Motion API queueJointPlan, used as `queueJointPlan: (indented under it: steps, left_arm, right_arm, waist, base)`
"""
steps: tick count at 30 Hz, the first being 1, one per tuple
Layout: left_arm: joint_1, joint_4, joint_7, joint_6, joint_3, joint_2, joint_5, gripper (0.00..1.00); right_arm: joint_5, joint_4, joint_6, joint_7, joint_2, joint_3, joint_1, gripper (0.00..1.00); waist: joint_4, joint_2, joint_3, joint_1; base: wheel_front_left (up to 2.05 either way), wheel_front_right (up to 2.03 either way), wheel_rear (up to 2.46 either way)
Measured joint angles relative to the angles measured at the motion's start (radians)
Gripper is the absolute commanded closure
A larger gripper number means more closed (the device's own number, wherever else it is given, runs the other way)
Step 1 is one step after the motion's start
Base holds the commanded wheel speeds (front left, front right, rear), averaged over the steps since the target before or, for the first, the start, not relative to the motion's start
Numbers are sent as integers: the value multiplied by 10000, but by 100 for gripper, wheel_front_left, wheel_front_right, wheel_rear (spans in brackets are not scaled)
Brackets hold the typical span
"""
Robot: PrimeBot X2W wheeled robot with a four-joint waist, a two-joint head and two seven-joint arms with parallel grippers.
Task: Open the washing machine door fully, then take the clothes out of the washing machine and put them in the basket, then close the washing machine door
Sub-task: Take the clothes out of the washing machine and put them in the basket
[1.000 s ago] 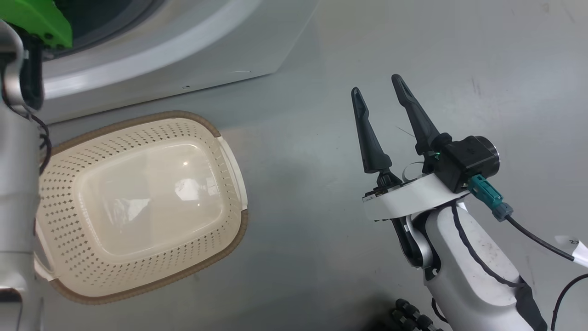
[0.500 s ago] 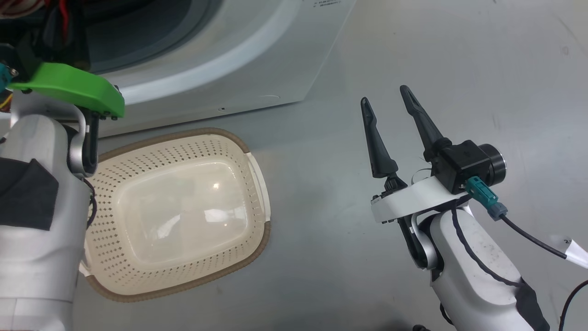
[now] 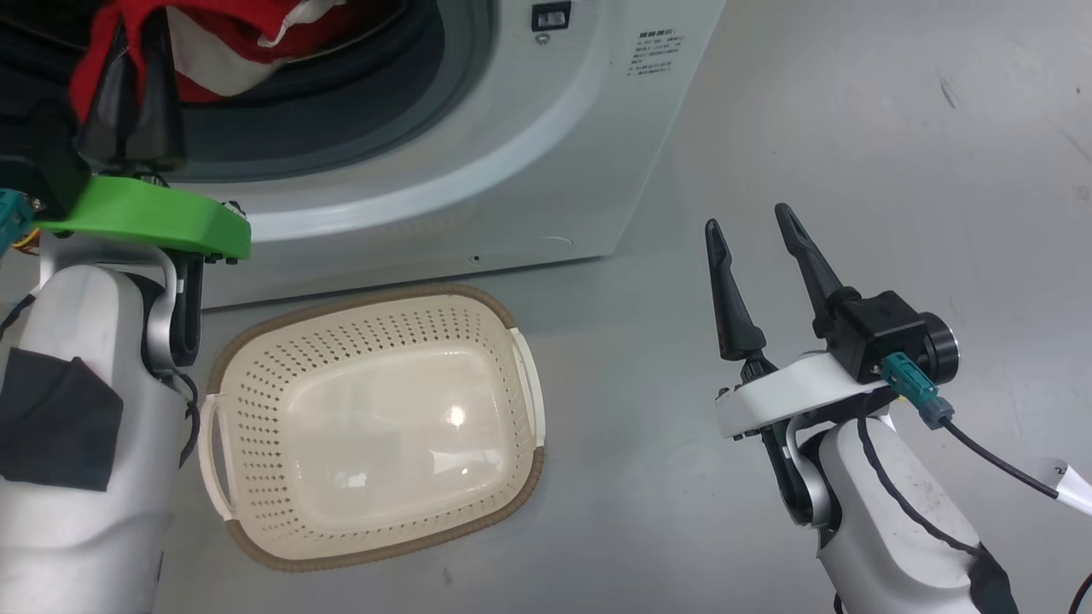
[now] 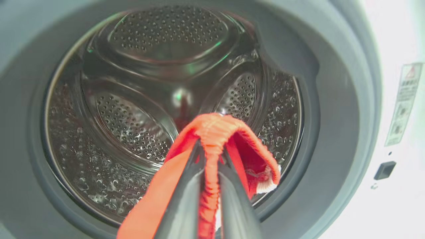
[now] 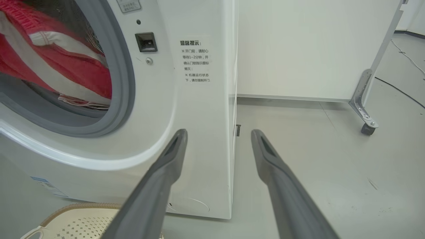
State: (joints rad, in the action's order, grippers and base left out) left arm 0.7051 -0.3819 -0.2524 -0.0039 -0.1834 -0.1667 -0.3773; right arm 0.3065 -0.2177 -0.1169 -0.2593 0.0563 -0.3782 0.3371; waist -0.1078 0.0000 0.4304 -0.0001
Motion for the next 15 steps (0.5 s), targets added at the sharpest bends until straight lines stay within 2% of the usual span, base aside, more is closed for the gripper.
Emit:
queueJointPlan:
  steps: [15]
  left_arm:
    - [-813, 3421, -52, 217, 525, 297, 510, 100]
  right_arm:
    - [-13, -217, 190, 0, 6, 253, -474, 0]
  waist:
    - [547, 0, -1376, 0]
  base:
    - [0, 0, 0]
